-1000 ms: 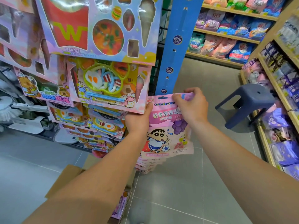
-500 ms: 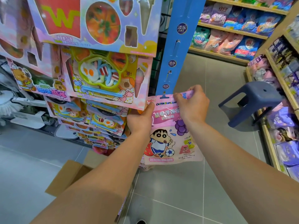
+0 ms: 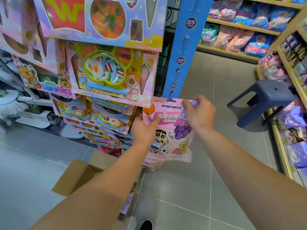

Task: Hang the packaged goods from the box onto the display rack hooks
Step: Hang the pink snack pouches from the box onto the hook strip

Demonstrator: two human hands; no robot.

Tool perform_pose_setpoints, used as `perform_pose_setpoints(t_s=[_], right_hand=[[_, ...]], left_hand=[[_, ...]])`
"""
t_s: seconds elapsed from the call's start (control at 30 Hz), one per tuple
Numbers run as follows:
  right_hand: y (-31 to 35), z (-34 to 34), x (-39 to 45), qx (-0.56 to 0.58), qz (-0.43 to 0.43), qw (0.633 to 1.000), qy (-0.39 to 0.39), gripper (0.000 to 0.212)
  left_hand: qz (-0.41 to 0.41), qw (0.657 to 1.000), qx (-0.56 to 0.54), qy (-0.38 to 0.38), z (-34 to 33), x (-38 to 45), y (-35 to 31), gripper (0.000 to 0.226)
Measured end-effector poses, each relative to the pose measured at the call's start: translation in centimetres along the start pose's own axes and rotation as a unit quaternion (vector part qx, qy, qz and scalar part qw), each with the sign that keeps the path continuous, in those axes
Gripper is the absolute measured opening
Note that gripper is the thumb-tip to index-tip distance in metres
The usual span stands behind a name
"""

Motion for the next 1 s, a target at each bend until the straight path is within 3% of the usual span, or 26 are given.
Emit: perform_pose_setpoints(t_s=[0.3, 0.43, 0.57, 0.7, 0.9, 1.0], right_hand=[[-1.9, -1.5, -1.3, -0.028, -0.014, 0.999, 0.043, 0.023], [-2.5, -3.1, -3.1, 0.018, -0.005, 0.994, 0.105, 0.085], [-3.5, -4.7, -5.3, 0.070, -0.008, 0.990, 0.119, 0.108], [-3.9, -5.2, -7.5, 0.091, -0.017, 0.992, 0.091, 0.113], [-4.0, -9.4, -12.1, -0.005, -0.018, 0.991, 0.134, 0.086], [-3.8, -12.5, -15.2, -0.044, -0.051, 0.984, 0.163, 0.079]], left_hand=[[-0.079, 0.980, 0.180, -0.003, 0.3, -2.2, 0.4, 0.070], [-0.075, 0.978, 0.195, 0.016, 0.9, -2.2, 0.7, 0.073], [-0.086, 0.973, 0.210, 0.037, 1.2, -2.6, 0.6, 0.073], [-0.088, 0.976, 0.187, 0.069, 2.2, -3.5, 1.2, 0.069], [-0.082, 0.969, 0.204, 0.110, 4.7, -5.8, 2.3, 0.039], [-0.069, 0.965, 0.216, 0.134, 6.9, -7.1, 4.0, 0.041]])
Point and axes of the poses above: each hand's wrist, its own x-axis towards the middle knuckle, its own z-axis out of the back of the hand, y = z × x, the point moved 9 cm from there along x, towards the middle knuckle, and after that the axes turned 15 degrees about y, right-handed, at the moved point
